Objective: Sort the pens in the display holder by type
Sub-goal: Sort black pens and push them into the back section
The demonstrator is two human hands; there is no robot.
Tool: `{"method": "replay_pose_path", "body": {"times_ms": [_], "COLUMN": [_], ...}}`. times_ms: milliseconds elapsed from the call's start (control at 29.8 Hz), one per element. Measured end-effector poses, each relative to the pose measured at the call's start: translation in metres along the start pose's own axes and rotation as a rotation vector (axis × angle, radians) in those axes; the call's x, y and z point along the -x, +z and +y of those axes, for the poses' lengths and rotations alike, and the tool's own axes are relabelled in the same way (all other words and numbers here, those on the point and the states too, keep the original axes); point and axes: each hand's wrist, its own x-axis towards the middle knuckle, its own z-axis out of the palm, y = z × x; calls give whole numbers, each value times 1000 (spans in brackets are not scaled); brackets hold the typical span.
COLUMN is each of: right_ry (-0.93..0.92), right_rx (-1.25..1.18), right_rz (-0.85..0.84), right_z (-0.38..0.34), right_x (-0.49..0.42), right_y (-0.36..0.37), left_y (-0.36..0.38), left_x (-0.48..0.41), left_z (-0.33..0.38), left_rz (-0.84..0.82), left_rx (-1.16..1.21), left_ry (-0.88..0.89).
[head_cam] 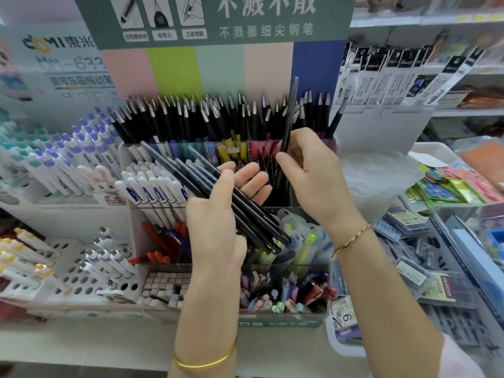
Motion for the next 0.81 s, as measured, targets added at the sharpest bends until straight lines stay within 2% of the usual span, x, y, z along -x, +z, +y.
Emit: {"method": "replay_pose_path", "body": {"times_ms": [101, 235, 436, 503, 604, 705, 772, 805], "right_ry": [-5, 86, 129, 120, 110, 258, 294, 290], "right_rx": [181, 421, 505, 410, 30, -404, -465, -467], "right_rz": [7, -111, -104, -49, 62, -82, -191, -193], "right_z": [2, 1, 4, 5, -6, -20, -23, -24], "right_x": [3, 9, 9, 9, 9, 6, 5, 5], "right_y": [7, 15, 18, 17, 13, 6, 5, 6], "left_y": [-3, -5, -7, -8, -10, -10, -10, -10], "left_x": [2, 4, 3, 2, 2, 2, 3, 3], "left_z": [0, 1, 1, 0, -1, -1, -1, -1], "left_rz": [-33, -90, -126, -129, -169, -223, -246, -244], "left_rx": [-124, -231, -270, -257, -276, -303, -305, -297], "left_ry": [-1, 6, -24, -50, -80, -104, -122, -129]}}
